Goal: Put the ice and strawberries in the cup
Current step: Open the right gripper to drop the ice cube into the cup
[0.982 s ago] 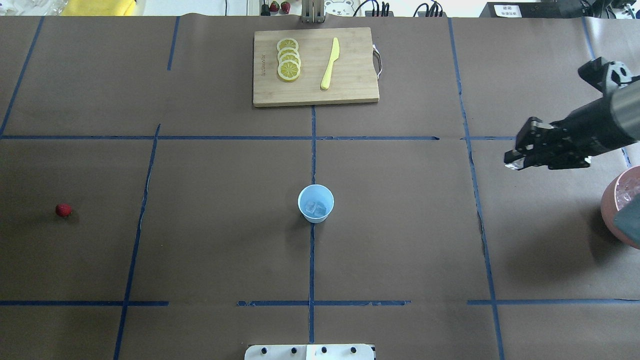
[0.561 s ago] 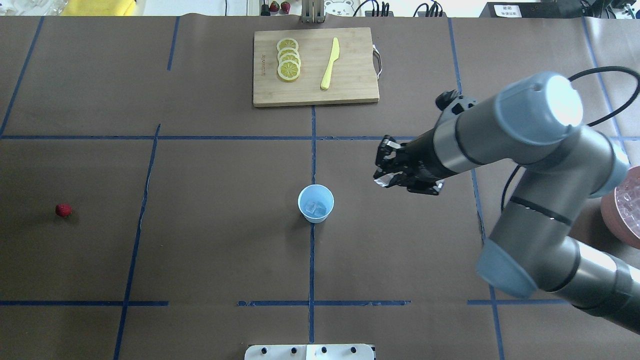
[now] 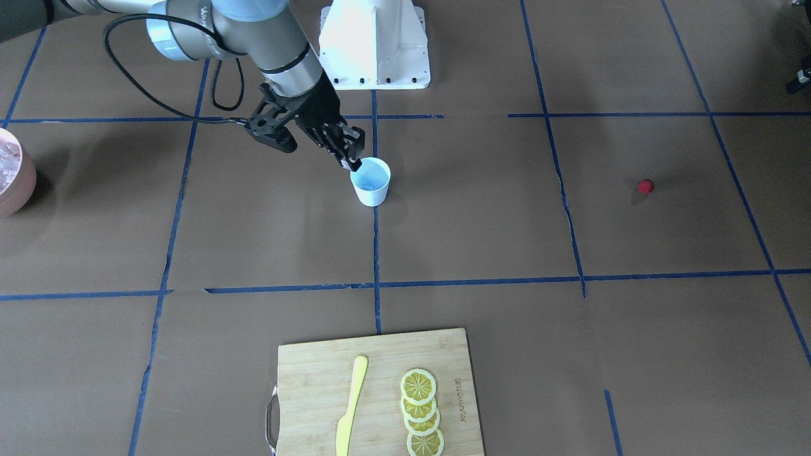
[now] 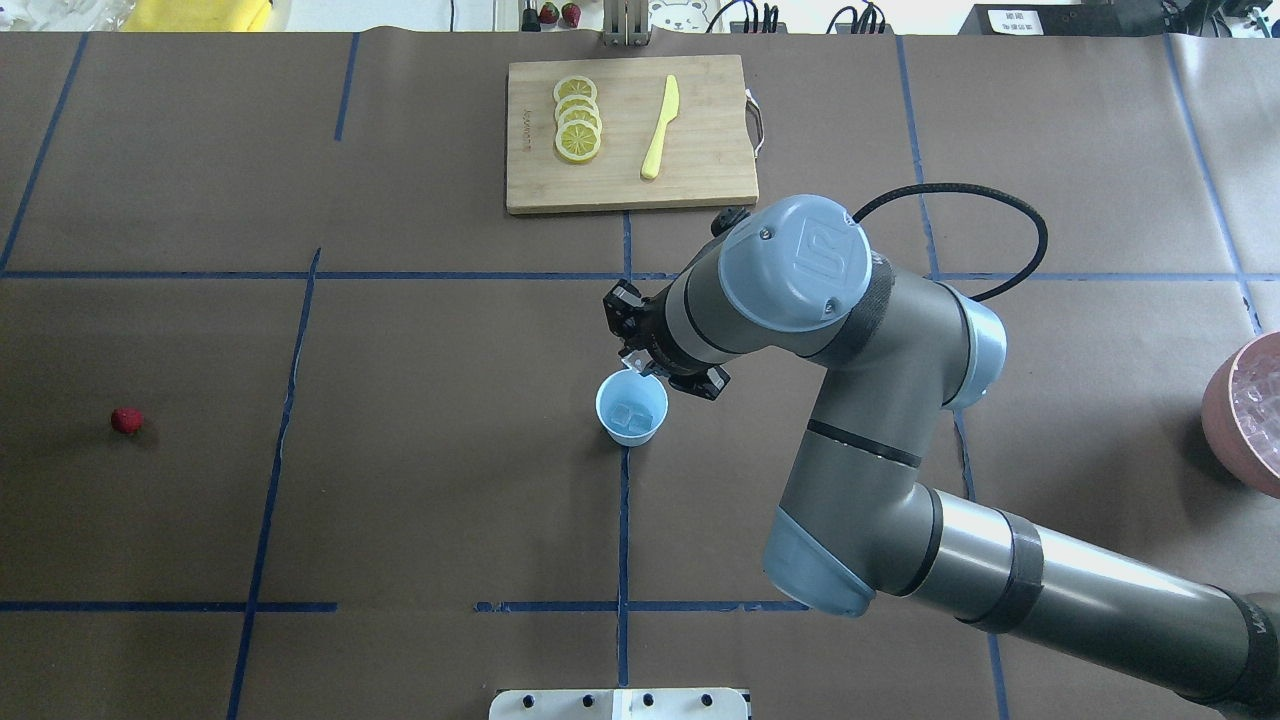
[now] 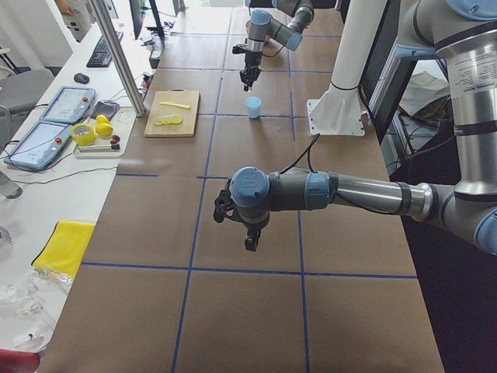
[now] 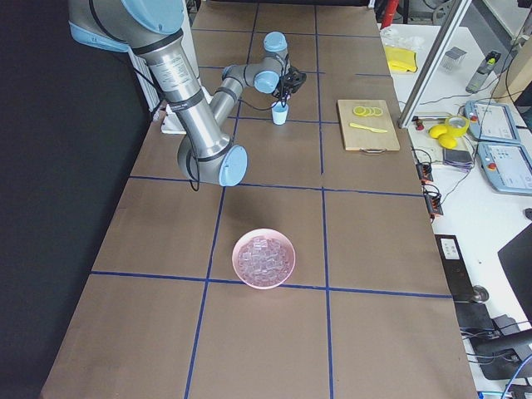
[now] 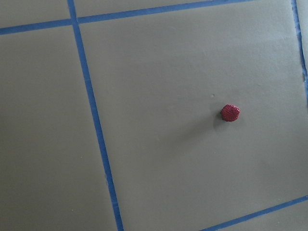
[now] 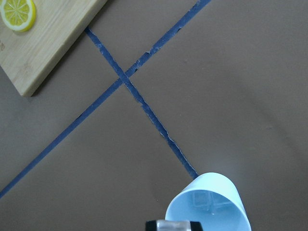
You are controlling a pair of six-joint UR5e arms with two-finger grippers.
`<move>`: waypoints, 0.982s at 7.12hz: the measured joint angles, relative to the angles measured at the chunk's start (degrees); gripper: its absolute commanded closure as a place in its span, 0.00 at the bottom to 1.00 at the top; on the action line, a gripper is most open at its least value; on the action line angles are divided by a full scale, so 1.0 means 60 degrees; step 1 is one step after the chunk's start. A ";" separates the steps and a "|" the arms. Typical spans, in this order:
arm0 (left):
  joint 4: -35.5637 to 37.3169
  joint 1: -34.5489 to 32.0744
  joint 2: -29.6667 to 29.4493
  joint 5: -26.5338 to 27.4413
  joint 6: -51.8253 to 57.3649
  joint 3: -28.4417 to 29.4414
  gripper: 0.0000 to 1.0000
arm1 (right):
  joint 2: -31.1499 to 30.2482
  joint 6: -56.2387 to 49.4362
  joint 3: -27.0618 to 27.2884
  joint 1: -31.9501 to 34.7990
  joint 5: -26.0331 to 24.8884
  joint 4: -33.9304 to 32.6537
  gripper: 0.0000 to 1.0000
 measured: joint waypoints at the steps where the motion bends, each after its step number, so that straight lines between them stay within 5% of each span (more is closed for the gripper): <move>1: 0.0000 0.0015 0.0002 -0.0017 0.0000 0.0000 0.00 | 0.0042 0.0016 -0.0138 -0.0105 -0.0113 0.0002 0.98; 2: 0.0000 0.0024 0.0008 -0.0022 0.0000 0.0001 0.00 | 0.0048 0.0013 -0.0224 -0.0174 -0.0157 0.0008 0.78; 3: 0.0000 0.0030 0.0012 -0.0024 0.0000 0.0007 0.00 | 0.0051 -0.0007 -0.0275 -0.0222 -0.0177 0.0015 0.44; 4: 0.0000 0.0038 0.0013 -0.0025 0.0000 0.0010 0.00 | 0.0052 -0.0029 -0.0293 -0.0258 -0.0213 0.0016 0.32; 7: 0.0000 0.0047 0.0010 -0.0025 0.0000 0.0012 0.00 | 0.0039 -0.0043 -0.0302 -0.0422 -0.0466 0.0013 0.31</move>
